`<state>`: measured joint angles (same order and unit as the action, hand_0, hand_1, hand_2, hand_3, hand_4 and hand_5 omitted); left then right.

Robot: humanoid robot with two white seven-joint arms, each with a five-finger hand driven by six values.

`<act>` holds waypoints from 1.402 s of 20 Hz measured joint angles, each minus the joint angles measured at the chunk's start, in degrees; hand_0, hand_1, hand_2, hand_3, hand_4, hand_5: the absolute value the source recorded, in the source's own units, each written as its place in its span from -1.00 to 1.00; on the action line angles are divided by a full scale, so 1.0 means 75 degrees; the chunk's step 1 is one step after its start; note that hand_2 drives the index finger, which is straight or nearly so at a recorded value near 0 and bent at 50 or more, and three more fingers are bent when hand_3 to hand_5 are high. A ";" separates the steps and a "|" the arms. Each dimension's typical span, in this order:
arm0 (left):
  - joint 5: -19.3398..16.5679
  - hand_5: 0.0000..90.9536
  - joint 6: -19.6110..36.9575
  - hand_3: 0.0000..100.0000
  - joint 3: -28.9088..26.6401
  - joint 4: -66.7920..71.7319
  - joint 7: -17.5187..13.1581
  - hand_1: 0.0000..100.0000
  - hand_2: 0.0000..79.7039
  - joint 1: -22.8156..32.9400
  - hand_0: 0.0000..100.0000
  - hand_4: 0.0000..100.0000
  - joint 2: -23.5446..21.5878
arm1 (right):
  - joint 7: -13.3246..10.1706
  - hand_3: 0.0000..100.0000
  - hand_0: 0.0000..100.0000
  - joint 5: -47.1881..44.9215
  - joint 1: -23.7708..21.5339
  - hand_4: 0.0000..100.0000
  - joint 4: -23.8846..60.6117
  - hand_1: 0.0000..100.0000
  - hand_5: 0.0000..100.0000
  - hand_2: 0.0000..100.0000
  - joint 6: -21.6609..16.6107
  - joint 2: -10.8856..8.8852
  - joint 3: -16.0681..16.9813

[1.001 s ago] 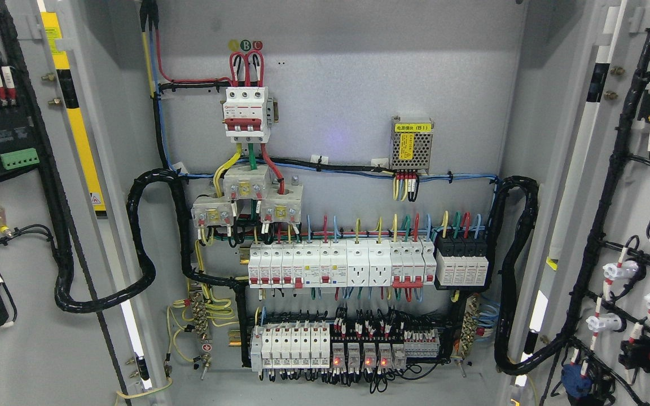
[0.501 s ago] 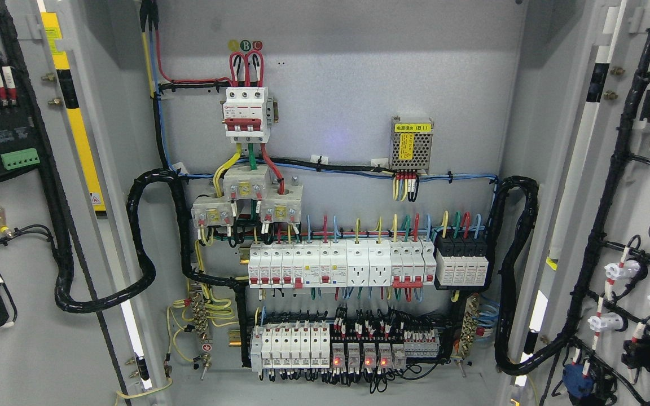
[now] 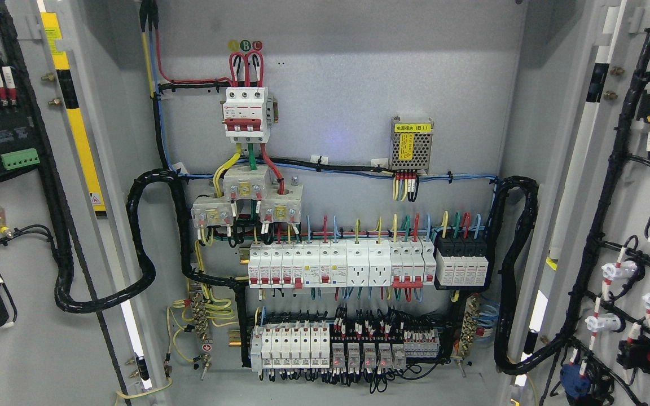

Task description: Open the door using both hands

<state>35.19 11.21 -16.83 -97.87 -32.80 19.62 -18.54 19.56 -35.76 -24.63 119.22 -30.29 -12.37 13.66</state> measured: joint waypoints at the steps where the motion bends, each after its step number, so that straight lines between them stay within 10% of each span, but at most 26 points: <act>1: -0.0068 -1.00 0.0002 -1.00 0.0101 0.0038 0.0002 0.11 -1.00 0.0012 -0.76 -1.00 0.0063 | 0.0002 -1.00 -1.00 0.0080 -0.0012 -1.00 -0.0040 0.00 -1.00 -0.92 0.0006 -0.0029 -0.0172; 13: -0.1078 -1.00 0.0022 -1.00 0.0796 0.2144 0.0011 0.11 -1.00 -0.0240 -0.76 -1.00 0.1139 | 0.0037 -1.00 -1.00 0.1917 0.0051 -1.00 -0.3018 0.00 -1.00 -0.92 0.0005 -0.0055 -0.2432; 28: -0.1990 -1.00 0.0008 -1.00 0.1545 0.8339 0.0003 0.11 -1.00 -0.1610 -0.76 -1.00 0.1647 | -0.0045 -1.00 -1.00 0.2549 0.1397 -1.00 -1.0041 0.00 -1.00 -0.92 0.0135 0.0650 -0.3431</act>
<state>20.26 11.27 -5.24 -35.33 -32.78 7.54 -6.19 19.22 -16.64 -14.16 43.91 -29.27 -7.49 -12.07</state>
